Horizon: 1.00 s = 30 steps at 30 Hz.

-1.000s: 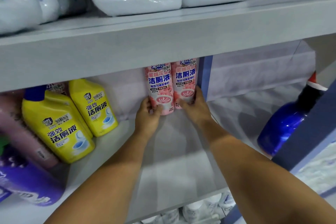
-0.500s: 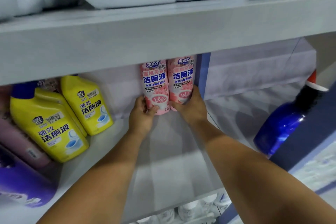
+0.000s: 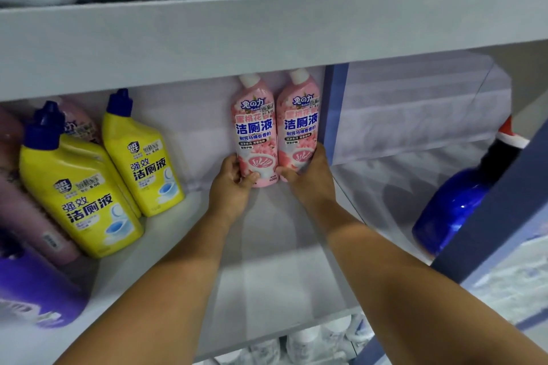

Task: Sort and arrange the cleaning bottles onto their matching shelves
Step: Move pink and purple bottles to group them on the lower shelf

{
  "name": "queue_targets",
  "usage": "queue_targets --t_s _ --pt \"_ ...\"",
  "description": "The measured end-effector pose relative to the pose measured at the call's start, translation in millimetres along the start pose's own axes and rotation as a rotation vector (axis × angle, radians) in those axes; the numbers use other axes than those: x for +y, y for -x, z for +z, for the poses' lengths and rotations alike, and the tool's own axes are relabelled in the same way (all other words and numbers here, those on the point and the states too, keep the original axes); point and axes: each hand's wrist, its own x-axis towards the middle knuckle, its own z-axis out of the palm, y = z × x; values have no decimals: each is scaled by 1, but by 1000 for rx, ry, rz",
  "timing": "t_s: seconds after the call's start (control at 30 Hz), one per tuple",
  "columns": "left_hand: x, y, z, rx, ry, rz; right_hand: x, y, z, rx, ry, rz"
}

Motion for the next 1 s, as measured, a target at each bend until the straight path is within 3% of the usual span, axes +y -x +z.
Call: queue_targets --t_s 0.5,0.77,1.0 --pt "15 21 -4 108 2 -86 -11 14 -17 -6 -190 31" --pt "54 80 -36 292 47 -175 -38 66 -18 -27 -381 1" --pt "98 173 -97 511 161 -189 -80 138 30 -224 -478 11"
